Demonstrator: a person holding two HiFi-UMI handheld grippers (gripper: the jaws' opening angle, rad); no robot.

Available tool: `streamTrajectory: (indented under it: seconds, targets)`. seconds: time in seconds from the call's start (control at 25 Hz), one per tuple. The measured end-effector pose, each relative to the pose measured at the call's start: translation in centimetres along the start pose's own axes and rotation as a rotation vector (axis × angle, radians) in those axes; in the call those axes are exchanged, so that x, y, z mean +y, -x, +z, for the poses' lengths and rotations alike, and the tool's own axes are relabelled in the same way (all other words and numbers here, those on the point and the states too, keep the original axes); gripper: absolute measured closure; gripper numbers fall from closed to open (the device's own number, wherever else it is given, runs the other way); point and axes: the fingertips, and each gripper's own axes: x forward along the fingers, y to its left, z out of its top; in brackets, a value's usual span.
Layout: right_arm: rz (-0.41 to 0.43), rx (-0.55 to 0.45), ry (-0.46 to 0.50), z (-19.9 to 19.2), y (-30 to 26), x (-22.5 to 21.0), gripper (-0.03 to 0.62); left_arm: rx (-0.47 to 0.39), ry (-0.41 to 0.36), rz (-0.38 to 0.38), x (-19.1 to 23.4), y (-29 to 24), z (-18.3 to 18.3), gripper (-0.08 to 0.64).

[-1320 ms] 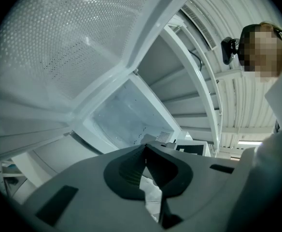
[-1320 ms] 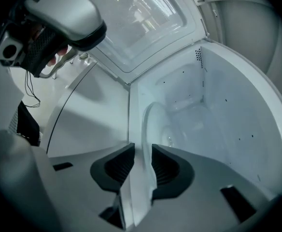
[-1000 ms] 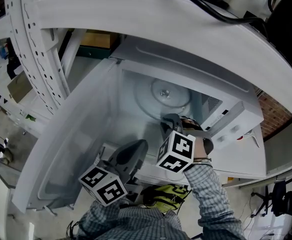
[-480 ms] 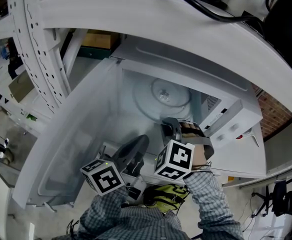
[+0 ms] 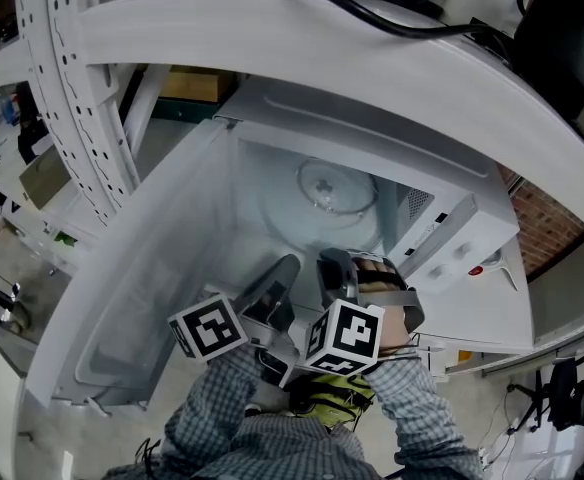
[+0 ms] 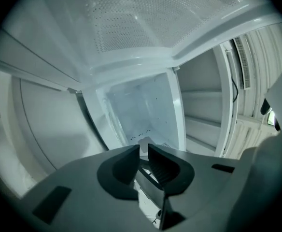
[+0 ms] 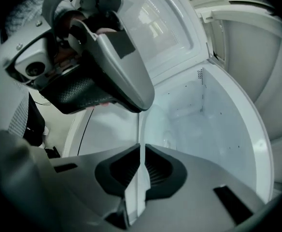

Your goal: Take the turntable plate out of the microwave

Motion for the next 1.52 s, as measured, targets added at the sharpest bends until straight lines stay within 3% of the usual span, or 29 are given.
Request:
streamTrajectory:
  seconds: [0.24,0.48,0.8,1.16,1.52]
  targets:
    - [-0.016,-0.01,-0.008,0.2,0.7,0.1,0.555,-0.068,0.086,-0.008,0.5,-0.7,1.5,0.465]
    - [-0.038,-0.024,-0.02,0.3,1.3,-0.9,0.555,-0.069,0.136,0.066,2.8,-1.7,1.9,0.439]
    - [-0.044,-0.024,0.005,0.3,1.3,-0.8,0.555,-0.089,0.188,0.043,3.5,-3.7,3.1,0.44]
    - [-0.058,-0.027,0.026,0.3,1.1,-0.6,0.555,-0.182,0.276,0.036,4.5,-4.3,3.8,0.465]
    - [-0.176,-0.026,0.094,0.1,1.2,-0.5,0.554,-0.213,0.396,0.061,4.8,-4.2,3.5,0.488]
